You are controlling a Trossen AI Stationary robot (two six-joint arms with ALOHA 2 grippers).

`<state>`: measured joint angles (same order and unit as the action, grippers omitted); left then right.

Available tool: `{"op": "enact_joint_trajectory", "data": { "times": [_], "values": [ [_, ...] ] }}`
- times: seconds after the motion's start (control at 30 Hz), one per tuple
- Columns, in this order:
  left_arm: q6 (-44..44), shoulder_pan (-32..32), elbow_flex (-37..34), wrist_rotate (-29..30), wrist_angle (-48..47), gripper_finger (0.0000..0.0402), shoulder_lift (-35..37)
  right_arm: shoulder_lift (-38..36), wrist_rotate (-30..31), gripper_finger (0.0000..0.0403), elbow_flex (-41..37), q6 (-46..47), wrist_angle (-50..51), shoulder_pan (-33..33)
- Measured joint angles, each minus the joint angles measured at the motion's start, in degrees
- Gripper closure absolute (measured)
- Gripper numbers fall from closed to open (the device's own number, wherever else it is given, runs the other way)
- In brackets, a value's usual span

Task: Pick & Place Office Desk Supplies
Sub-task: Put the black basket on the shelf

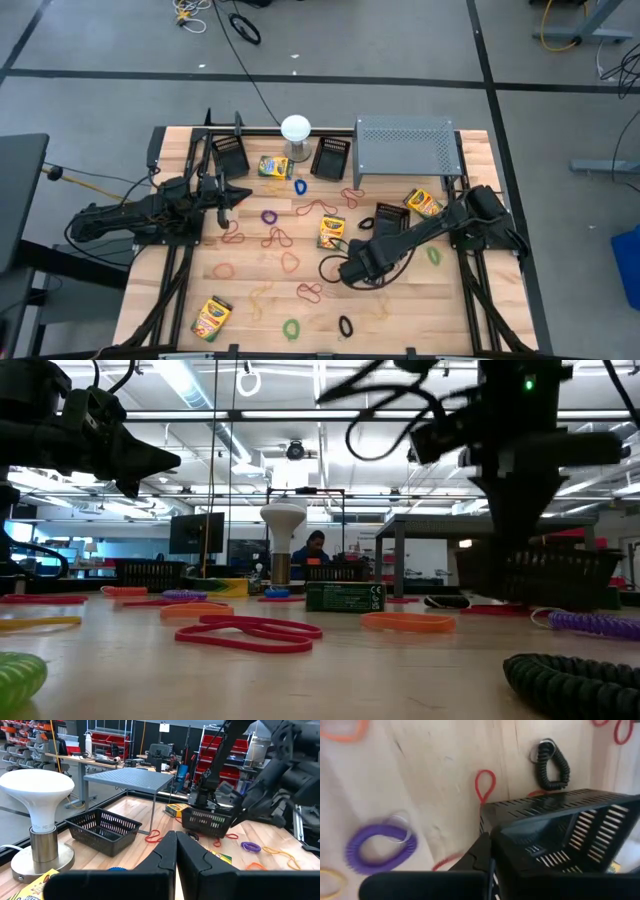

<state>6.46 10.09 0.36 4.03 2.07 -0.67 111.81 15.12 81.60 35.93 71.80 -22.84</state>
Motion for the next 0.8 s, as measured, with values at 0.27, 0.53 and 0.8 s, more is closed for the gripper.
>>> {"op": "enact_joint_trajectory", "data": {
  "times": [0.27,0.53,0.8],
  "values": [
    [0.0,0.0,0.0,0.0,0.0,0.0394,0.0,-0.1,1.4,0.0294,2.4,2.6,5.4,-0.1],
    [0.0,0.0,0.0,0.0,0.0,0.0394,0.0,-4.0,2.1,0.0229,3.2,8.2,7.7,-1.5],
    [0.0,0.0,0.0,0.0,0.0,0.0394,0.0,-12.9,2.5,0.0227,-11.0,18.7,-5.4,-6.1]
  ]
}}
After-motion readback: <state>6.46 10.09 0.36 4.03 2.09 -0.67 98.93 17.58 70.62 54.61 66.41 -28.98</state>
